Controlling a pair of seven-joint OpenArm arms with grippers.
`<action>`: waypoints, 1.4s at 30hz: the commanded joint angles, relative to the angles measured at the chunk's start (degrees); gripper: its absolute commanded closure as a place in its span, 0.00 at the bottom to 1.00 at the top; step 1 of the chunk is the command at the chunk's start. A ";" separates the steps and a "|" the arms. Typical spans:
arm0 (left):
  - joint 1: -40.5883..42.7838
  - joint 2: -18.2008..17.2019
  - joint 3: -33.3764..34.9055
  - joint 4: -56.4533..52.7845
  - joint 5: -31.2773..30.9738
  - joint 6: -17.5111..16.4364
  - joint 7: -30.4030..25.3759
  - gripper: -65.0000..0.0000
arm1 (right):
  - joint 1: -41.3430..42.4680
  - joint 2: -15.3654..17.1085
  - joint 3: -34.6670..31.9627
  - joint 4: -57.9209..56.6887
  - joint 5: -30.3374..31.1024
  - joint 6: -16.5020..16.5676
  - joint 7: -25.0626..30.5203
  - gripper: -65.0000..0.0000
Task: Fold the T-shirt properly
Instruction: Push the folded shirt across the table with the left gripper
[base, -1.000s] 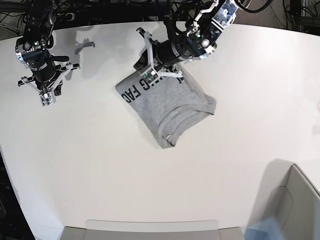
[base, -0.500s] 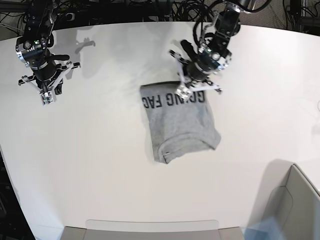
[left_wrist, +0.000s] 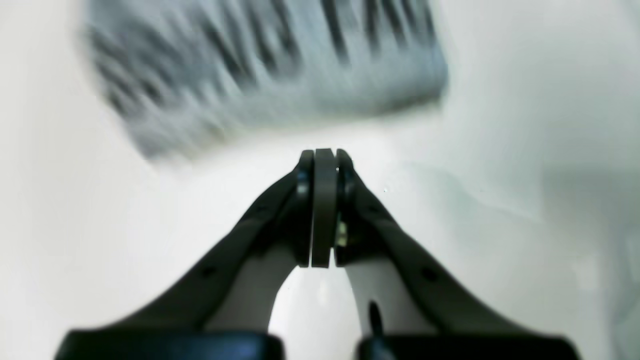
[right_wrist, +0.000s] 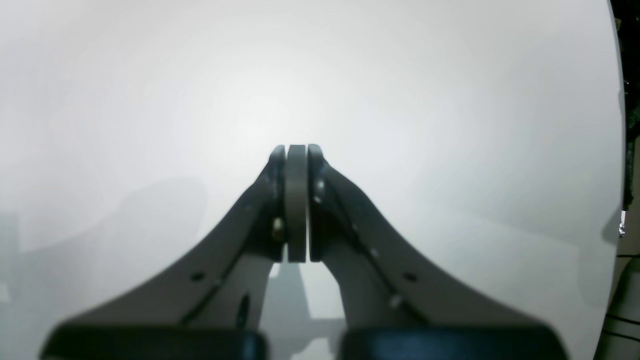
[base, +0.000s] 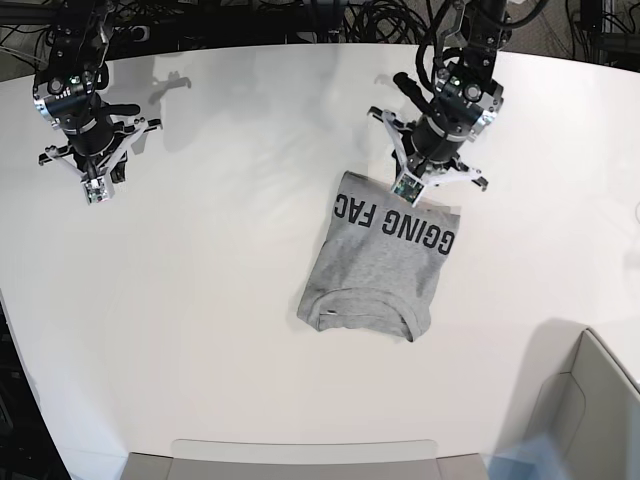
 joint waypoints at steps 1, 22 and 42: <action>-3.51 0.80 -0.20 0.10 -0.24 0.25 -2.67 1.00 | -0.19 0.67 0.30 1.16 0.33 0.35 0.96 1.00; -24.08 6.87 -10.48 -46.05 -0.42 0.51 -24.56 1.00 | -3.09 -1.62 -0.05 1.60 0.33 0.70 0.96 1.00; -18.37 -12.30 -13.47 -42.71 -18.71 0.60 -25.36 1.00 | -2.12 -1.70 -8.14 2.48 0.33 0.70 0.96 1.00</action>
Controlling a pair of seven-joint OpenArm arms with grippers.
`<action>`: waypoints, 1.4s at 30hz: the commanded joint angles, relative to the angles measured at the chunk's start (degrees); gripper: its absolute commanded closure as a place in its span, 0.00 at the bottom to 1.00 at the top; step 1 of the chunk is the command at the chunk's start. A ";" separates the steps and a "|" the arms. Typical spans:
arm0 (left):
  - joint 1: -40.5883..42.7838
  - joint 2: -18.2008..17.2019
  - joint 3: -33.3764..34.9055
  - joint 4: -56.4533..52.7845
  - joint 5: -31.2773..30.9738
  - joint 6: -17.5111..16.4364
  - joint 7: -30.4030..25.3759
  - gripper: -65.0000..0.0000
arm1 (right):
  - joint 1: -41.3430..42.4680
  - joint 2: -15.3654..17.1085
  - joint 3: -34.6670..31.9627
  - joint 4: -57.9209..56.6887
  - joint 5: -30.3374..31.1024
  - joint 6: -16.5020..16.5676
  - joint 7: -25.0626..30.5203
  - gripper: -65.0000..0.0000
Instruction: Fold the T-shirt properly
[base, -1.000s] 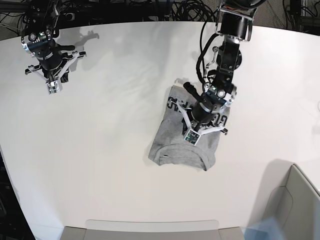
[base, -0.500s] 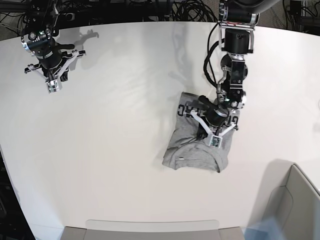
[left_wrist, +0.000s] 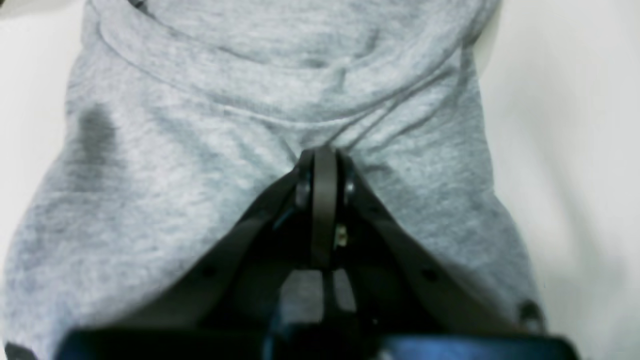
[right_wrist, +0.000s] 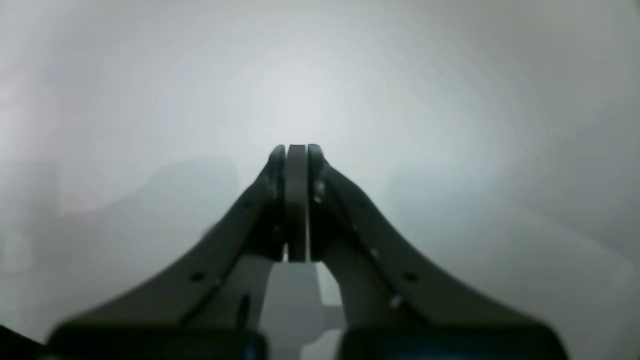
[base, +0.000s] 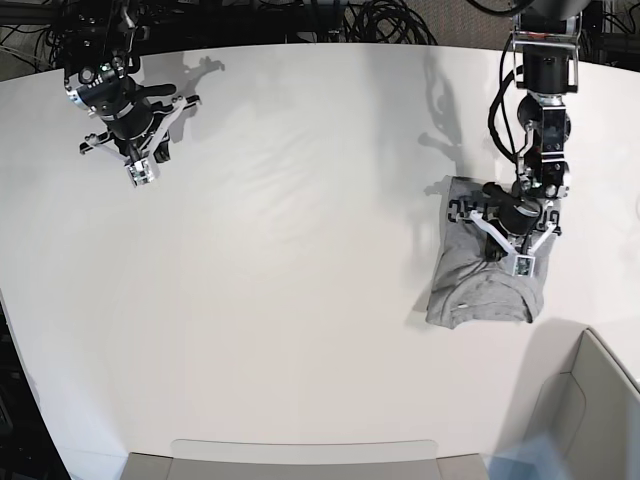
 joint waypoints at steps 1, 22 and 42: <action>0.72 -0.58 -2.25 3.07 -0.21 -0.08 -0.53 1.00 | 0.61 0.50 0.03 2.44 0.33 0.61 1.07 1.00; 31.40 6.36 -15.87 43.51 -0.13 0.10 3.87 1.00 | -20.40 4.72 -10.17 5.34 0.33 0.52 12.93 1.00; 61.29 12.34 -25.54 43.51 -0.30 -0.08 17.32 1.00 | -47.30 11.14 -10.87 3.67 0.33 0.26 19.44 1.00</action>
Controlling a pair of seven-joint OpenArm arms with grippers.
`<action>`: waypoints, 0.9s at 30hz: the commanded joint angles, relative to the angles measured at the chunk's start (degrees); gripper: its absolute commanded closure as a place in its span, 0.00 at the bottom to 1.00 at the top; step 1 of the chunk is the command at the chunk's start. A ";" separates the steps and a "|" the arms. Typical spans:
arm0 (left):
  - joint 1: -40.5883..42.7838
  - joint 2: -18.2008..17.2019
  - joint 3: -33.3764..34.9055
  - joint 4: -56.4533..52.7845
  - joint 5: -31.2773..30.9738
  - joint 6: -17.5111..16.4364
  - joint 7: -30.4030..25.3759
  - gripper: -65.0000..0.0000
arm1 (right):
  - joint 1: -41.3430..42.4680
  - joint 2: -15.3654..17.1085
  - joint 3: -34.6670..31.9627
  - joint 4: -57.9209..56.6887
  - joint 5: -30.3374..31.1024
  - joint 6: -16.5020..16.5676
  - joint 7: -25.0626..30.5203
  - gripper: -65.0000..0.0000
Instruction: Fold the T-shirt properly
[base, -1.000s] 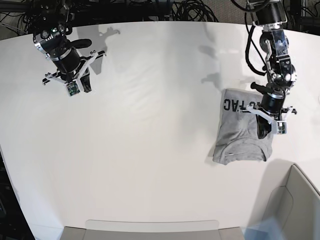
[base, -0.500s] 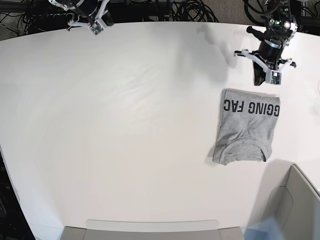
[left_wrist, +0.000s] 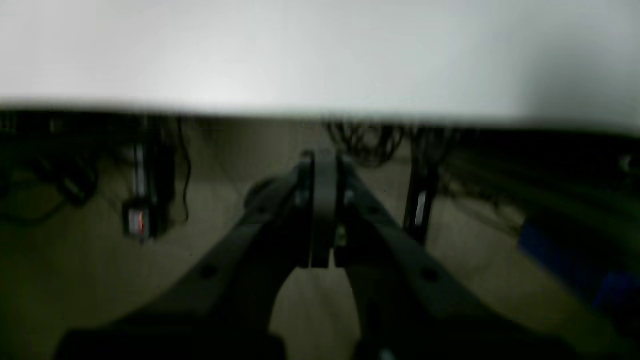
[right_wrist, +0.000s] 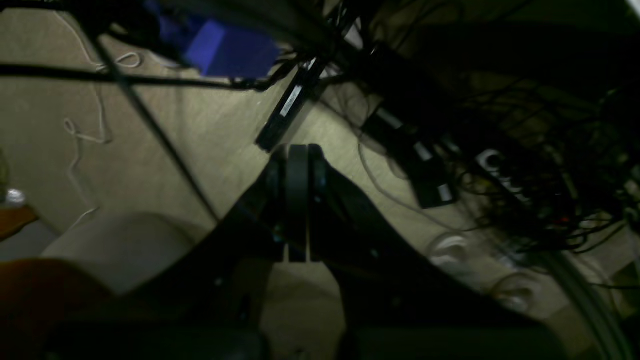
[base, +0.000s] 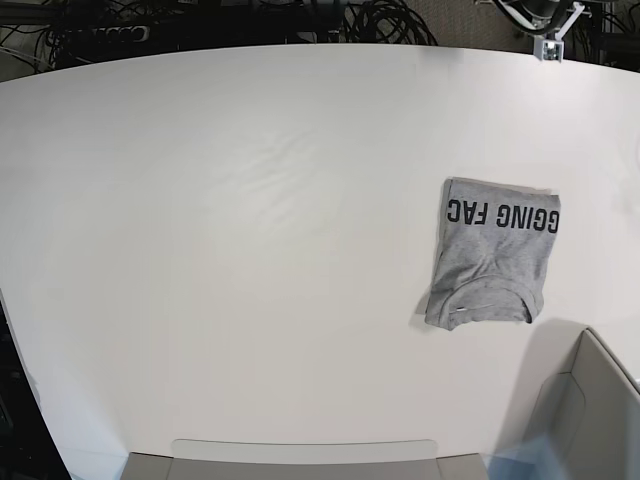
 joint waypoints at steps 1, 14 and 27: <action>0.68 -0.49 -0.19 -1.81 -0.08 0.29 -0.58 1.00 | -0.92 1.13 0.13 -0.97 0.31 -0.09 -1.07 1.00; -12.15 -4.09 14.67 -43.48 -0.08 0.38 -7.17 1.00 | 12.62 5.62 -9.72 -33.14 0.31 -0.09 4.65 1.00; -26.40 -3.74 15.02 -67.75 0.09 0.47 -15.70 1.00 | 28.62 5.53 -25.11 -61.63 0.22 -0.18 20.38 1.00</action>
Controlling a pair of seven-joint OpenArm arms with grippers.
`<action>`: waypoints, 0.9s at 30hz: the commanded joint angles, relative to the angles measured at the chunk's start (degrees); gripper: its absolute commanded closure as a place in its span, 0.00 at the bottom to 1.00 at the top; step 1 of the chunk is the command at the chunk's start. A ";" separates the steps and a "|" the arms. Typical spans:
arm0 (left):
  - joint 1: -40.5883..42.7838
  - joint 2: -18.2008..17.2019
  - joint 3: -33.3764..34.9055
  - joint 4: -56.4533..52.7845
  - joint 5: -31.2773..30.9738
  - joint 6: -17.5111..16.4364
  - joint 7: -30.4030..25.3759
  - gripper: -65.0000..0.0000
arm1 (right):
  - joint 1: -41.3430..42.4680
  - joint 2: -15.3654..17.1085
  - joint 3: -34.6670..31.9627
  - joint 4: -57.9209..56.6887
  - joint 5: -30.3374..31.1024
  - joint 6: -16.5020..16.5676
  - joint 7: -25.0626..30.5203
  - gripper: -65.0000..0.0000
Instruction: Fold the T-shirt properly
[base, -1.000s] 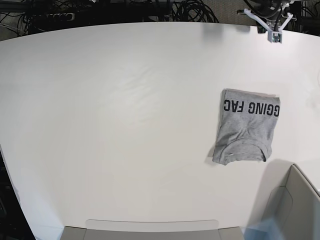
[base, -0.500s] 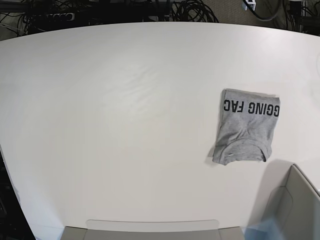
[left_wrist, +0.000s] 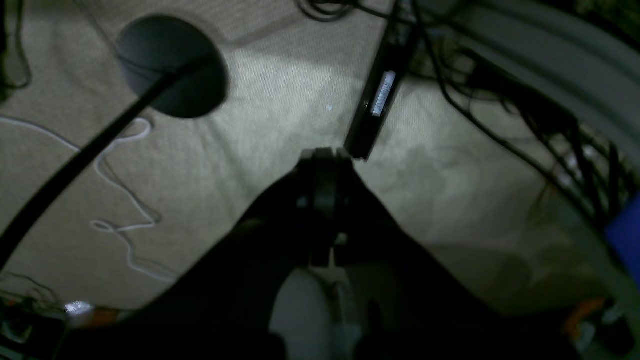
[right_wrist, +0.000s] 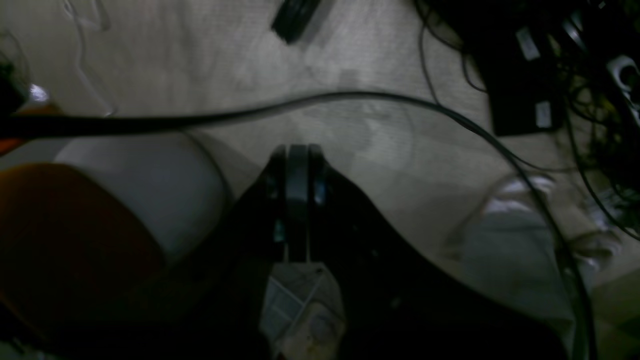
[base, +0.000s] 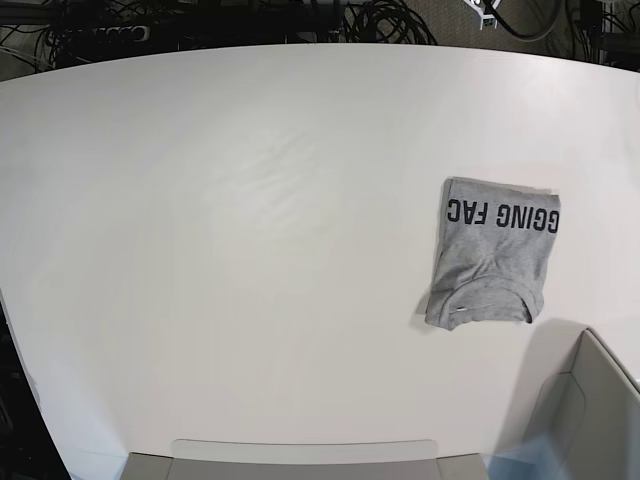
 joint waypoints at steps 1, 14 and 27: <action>-0.33 -0.35 0.00 -1.40 -0.19 -0.19 -0.58 1.00 | -0.19 0.17 -0.72 -2.89 0.20 0.52 1.77 1.00; -6.04 1.67 0.09 -12.30 -0.02 4.82 -15.70 1.00 | 12.39 -2.02 -0.80 -34.54 0.02 0.52 31.66 1.00; -7.97 1.76 0.09 -19.60 -0.02 5.35 -25.11 1.00 | 16.25 -3.78 -0.80 -37.27 -0.15 0.61 32.46 1.00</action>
